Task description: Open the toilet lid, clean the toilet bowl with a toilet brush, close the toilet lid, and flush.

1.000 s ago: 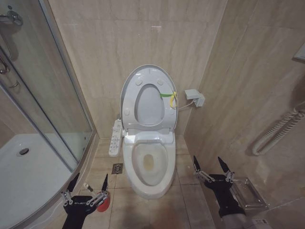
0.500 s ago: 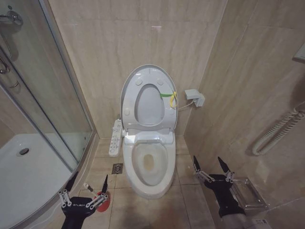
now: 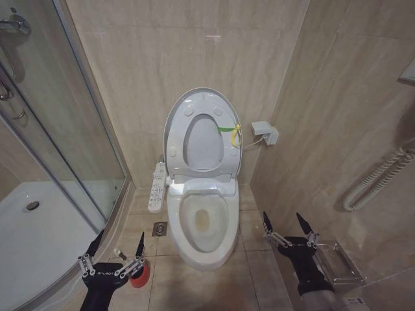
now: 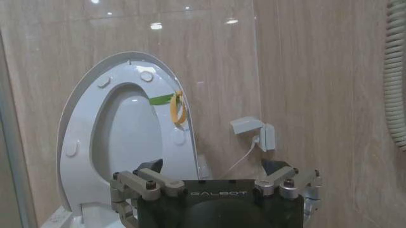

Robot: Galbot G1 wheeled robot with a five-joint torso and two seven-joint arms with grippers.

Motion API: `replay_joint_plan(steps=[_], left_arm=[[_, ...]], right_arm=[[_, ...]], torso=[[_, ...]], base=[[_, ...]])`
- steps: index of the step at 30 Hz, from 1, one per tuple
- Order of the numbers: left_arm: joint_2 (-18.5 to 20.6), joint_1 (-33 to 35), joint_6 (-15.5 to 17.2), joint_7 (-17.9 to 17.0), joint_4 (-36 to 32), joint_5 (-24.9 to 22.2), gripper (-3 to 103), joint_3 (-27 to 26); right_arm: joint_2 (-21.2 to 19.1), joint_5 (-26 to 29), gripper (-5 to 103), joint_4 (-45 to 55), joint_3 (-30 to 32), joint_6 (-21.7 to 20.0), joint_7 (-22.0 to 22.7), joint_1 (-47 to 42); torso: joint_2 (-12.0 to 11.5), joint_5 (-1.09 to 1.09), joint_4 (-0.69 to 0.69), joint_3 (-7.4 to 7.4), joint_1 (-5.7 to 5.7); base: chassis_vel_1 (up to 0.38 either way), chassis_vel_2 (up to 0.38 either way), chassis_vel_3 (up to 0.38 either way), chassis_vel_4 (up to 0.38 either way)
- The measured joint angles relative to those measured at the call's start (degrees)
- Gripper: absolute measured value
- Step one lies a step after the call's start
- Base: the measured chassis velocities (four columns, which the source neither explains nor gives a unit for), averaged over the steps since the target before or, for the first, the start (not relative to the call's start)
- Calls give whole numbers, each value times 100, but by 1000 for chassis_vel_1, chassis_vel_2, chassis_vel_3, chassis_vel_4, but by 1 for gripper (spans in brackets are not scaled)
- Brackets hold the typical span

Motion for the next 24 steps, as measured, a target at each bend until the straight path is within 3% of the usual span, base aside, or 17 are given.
replay_joint_plan(steps=[24], left_arm=[[5, -13, 13, 7, 2, -15, 100, 9]], right_arm=[[0, 0, 100, 0, 0, 0, 0, 0]], torso=[[0, 0, 0, 0, 0]], base=[[0, 0, 0, 0]])
